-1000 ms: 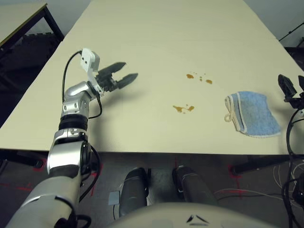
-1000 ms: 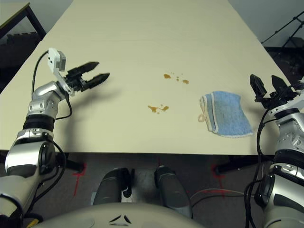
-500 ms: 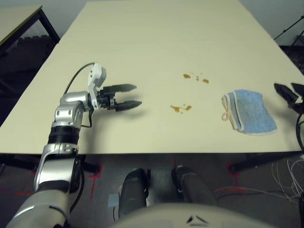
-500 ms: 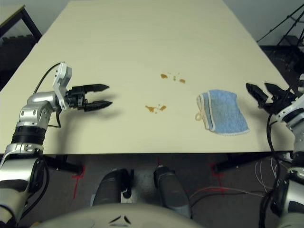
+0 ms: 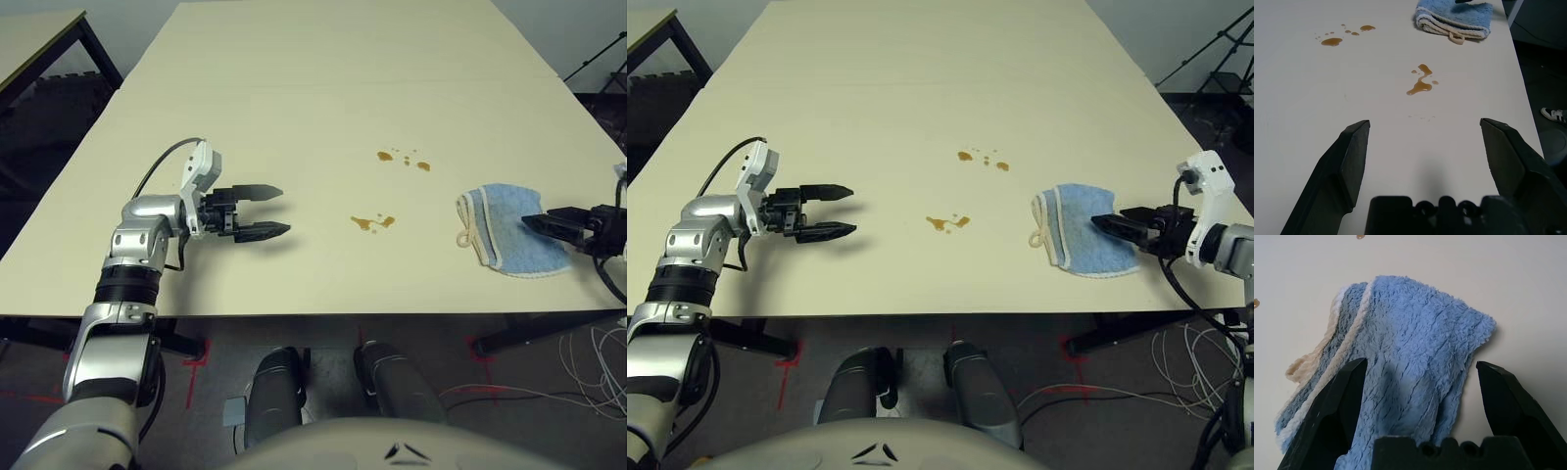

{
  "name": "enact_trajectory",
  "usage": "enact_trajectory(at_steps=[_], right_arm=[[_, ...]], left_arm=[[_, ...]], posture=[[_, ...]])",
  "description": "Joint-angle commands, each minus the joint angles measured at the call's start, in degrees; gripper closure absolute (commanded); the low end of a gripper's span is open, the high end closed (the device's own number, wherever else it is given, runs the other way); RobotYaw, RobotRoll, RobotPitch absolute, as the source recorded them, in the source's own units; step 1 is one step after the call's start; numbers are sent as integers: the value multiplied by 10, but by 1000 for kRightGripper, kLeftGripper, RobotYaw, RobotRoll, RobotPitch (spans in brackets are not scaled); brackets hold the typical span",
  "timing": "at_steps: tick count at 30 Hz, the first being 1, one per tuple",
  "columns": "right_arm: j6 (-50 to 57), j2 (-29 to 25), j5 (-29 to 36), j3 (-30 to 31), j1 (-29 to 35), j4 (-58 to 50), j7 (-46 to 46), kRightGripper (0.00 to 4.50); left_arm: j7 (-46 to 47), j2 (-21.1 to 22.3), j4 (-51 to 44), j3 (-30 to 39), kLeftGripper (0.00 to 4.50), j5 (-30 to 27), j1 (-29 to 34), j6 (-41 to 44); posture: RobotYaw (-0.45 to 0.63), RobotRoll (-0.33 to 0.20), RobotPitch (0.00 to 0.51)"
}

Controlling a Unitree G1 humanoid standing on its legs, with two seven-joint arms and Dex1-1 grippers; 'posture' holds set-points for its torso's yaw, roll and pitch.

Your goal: Wipe the water off the table with a rag.

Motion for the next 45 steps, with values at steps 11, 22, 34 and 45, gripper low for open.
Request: enact_trajectory(at_steps=[11, 22, 34, 45], right_arm=[[-12, 61, -28, 33, 13, -18, -16, 48], [-28, 78, -38, 32, 13, -26, -36, 3637], [1, 60, -8, -9, -4, -63, -46, 4492], [163, 57, 87, -62, 2, -241, -79, 4492]], left_arm=[[-2, 6, 17, -7, 0, 6, 0, -16], [1, 4, 23, -9, 0, 8, 2, -22], [9, -2, 26, -10, 0, 9, 1, -27], [14, 4, 35, -5, 0, 9, -9, -34]], posture=[[-405, 0, 120], [-407, 0, 125], [-397, 0, 117], [-390, 0, 126]])
